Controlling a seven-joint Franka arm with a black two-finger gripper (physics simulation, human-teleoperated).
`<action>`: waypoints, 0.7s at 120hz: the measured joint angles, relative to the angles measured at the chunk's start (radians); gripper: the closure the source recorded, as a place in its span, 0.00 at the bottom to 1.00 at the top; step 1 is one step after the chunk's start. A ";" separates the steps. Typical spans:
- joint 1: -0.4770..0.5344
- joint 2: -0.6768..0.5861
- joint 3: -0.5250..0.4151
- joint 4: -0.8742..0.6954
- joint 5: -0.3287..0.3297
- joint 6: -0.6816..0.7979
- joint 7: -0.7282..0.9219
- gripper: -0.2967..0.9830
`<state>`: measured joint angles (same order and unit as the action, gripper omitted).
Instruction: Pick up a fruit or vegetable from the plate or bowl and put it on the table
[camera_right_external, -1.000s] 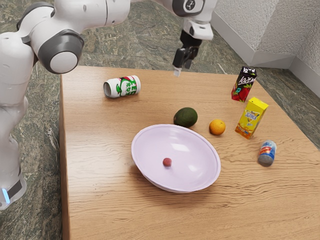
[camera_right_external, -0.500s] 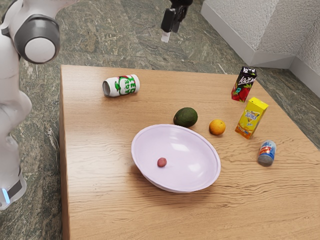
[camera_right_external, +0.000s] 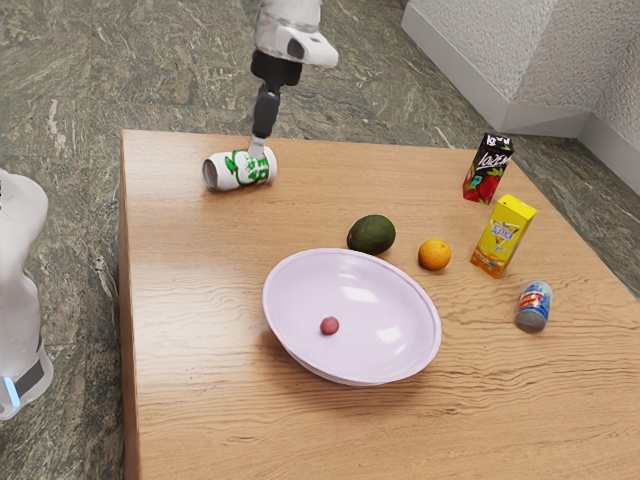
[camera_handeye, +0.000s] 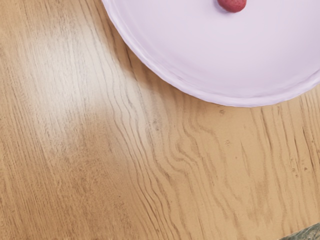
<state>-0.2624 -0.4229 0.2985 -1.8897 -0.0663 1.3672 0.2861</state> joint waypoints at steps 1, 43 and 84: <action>0.000 0.007 0.000 -0.003 0.004 0.003 -0.006 0.23; -0.118 0.119 -0.005 -0.022 0.039 0.105 -0.208 0.23; -0.119 0.047 -0.165 -0.164 0.009 0.185 -0.357 0.24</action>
<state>-0.3812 -0.3758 0.1335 -2.0539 -0.0572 1.5526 -0.0705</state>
